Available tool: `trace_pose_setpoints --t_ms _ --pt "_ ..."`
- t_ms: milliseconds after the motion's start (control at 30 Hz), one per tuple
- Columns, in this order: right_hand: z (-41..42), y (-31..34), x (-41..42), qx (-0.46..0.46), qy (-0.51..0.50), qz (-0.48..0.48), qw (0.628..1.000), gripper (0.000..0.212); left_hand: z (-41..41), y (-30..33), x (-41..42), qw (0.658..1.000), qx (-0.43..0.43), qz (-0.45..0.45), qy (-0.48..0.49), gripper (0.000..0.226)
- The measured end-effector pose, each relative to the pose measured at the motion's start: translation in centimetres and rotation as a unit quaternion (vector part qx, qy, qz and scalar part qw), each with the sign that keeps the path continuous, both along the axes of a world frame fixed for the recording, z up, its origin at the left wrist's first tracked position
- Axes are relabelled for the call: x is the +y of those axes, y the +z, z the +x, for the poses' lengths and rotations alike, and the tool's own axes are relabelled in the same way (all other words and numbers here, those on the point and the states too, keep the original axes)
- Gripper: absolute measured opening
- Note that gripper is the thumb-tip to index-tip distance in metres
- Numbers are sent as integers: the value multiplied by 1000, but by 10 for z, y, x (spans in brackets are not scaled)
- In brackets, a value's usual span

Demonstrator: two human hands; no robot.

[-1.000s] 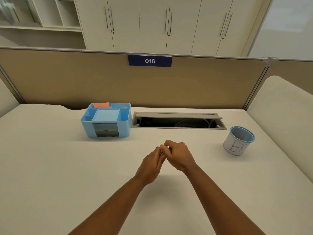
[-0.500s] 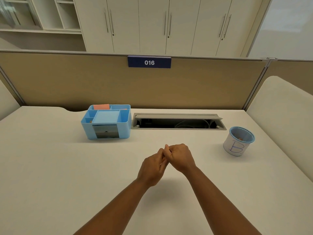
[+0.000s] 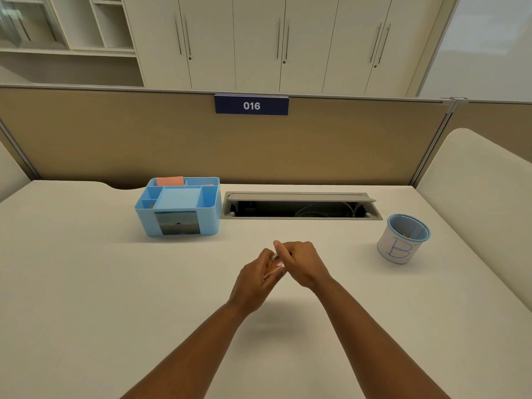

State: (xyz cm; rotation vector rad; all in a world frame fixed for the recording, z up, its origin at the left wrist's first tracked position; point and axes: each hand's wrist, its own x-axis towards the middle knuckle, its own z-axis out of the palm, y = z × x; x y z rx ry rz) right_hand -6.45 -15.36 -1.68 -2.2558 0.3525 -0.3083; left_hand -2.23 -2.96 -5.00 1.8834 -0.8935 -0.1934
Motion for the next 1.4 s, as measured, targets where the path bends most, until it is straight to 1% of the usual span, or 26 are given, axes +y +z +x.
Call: trace_pose_setpoints --t_ms 33,133,200,267,367,467,567,633,700,767,867,1067,1133,1233,1300,1400 --pt "0 0 -1 -3 -7 33 999 44 1 -1 0 1000 7 3 -2 42" --pt "-4 -1 -7 21 -13 161 987 39 7 -6 2 1000 9 4 9 22" --pt "-10 -5 -14 32 -10 267 963 35 10 -8 2 1000 14 8 18 18" --pt "-16 -11 -19 29 -5 345 938 29 12 -7 2 999 25 6 31 21" --pt "-24 -20 -25 19 -6 404 915 21 16 -7 3 998 35 4 48 24" --pt "-30 -30 -29 -12 -35 434 900 23 19 -10 5 998 24 -3 64 20" --pt "-33 -40 -31 -36 -69 413 907 28 21 -15 6 996 13 0 89 22" --pt "-34 -47 -31 -36 -88 373 923 20 23 -17 6 995 6 6 104 25" --pt "-35 -54 -32 -18 -118 290 950 11 24 -17 5 994 7 5 113 28" --pt "-34 -61 -33 9 -121 201 972 11 24 -18 4 993 15 2 115 29" --pt "-33 -69 -31 27 -102 133 986 11 23 -18 3 993 27 -4 119 30" --pt "-35 -78 -28 26 -99 138 985 14 19 -18 3 991 51 -15 125 32" --pt "-35 -79 -28 23 -96 116 988 16 19 -18 3 991 53 -18 126 33" --pt "-34 -79 -31 34 -82 66 994 22 18 -17 3 991 51 -19 126 33" --pt "-33 -80 -31 49 -73 55 995 27 17 -15 1 991 51 -19 125 34" --pt "-34 -79 -31 51 -76 59 994 42 15 -12 -4 991 57 -20 121 37"
